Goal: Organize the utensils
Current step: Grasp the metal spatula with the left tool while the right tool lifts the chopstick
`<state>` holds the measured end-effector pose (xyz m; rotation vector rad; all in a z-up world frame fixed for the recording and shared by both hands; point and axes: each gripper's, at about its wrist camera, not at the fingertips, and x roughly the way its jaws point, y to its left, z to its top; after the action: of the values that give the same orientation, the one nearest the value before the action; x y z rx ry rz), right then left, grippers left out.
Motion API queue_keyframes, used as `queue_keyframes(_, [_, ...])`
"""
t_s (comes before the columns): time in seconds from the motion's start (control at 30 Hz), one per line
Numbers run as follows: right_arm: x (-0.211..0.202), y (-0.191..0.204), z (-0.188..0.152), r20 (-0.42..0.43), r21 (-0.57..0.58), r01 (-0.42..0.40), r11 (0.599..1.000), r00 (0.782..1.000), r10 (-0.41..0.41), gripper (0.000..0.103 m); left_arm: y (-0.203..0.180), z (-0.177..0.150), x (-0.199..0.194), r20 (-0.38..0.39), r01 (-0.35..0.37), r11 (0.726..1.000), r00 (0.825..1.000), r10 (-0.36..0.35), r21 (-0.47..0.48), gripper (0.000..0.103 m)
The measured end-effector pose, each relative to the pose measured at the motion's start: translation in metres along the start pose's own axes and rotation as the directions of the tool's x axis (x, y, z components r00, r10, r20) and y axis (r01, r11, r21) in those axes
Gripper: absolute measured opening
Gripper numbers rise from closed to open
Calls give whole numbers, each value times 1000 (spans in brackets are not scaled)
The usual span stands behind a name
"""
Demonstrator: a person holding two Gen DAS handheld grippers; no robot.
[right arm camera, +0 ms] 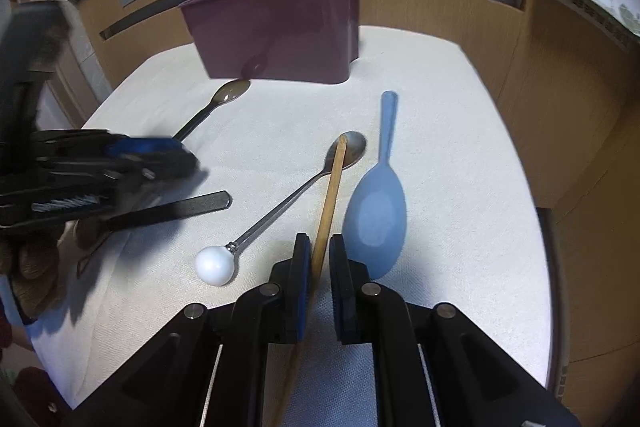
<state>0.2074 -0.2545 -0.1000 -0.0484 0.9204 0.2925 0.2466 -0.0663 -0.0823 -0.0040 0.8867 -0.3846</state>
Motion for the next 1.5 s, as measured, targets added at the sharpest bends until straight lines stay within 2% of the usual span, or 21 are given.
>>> queue_keyframes(0.1, [4,-2,6,-8,19,-26,999,1000,26,15,10,-2,-24,78,10,998,997,-5,-60,33])
queue_keyframes(0.2, [11,-2,14,-18,19,-26,999,1000,26,15,17,-1,-39,126,11,998,992,-2,-67,33])
queue_keyframes(0.33, [19,0,24,-17,21,-15,1000,1000,16,15,23,-3,-43,141,28,996,990,-16,-84,33])
queue_keyframes(0.43, [25,7,30,-18,-28,26,999,999,-27,15,25,-6,-43,146,28,996,989,-16,-83,33])
queue_keyframes(0.57, [27,15,38,-33,-75,61,995,997,-63,5,28,-9,-46,148,35,995,989,-20,-97,33])
queue_keyframes(0.7, [-5,13,47,54,-1,-17,1000,998,17,5,28,-12,-55,166,26,994,986,-8,-105,33])
queue_keyframes(0.8, [-32,22,52,130,-13,-15,1000,991,17,5,28,-12,-65,187,23,994,982,-3,-103,33])
queue_keyframes(0.97, [-56,34,55,203,-43,4,999,979,5,5,28,-10,-87,238,25,994,971,2,-107,33])
queue_keyframes(1.17, [-70,37,60,233,-35,-33,999,972,40,5,25,-3,-109,286,26,995,958,3,-96,33])
queue_keyframes(1.5, [-67,33,64,248,-10,-38,999,968,39,5,18,9,-122,324,21,997,946,5,-78,33])
